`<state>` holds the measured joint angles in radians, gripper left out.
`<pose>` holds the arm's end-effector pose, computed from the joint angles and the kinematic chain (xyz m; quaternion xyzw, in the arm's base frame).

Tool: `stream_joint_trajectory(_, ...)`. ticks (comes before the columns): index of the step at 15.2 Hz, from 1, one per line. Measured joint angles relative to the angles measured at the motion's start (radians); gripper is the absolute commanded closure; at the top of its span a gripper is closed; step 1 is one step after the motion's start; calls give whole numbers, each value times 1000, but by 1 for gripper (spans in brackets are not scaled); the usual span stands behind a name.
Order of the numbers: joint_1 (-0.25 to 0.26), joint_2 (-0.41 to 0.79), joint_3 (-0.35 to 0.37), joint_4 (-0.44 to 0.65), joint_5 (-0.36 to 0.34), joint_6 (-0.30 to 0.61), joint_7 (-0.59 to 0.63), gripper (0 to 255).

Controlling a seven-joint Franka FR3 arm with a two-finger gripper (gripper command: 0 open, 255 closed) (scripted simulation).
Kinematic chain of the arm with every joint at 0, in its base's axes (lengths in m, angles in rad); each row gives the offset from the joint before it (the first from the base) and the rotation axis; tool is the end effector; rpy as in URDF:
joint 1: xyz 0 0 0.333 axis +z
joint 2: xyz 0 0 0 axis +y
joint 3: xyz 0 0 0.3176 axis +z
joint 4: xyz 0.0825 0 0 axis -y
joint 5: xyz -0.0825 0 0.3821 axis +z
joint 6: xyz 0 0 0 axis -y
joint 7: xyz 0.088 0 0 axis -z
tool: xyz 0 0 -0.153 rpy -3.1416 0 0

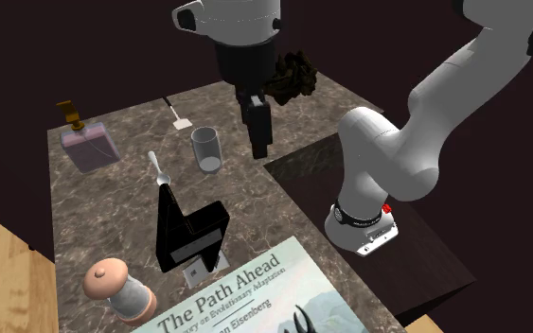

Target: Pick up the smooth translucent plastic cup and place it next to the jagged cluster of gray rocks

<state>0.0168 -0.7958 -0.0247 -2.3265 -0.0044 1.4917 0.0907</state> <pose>0.2913 -0.0048 0.5555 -0.9987 0.0455 0.0199 0.0057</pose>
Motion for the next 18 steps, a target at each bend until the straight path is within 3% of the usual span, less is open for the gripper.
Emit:
stream_joint_trajectory(2, -2, 7, -9, -5, -6, 10, -10, 0)
stream_joint_trajectory(11, -51, 103, -177, -90, -119, 176, -197, 0)
stream_joint_trajectory(18, -79, 275, -319, -85, -180, 336, -350, 0)
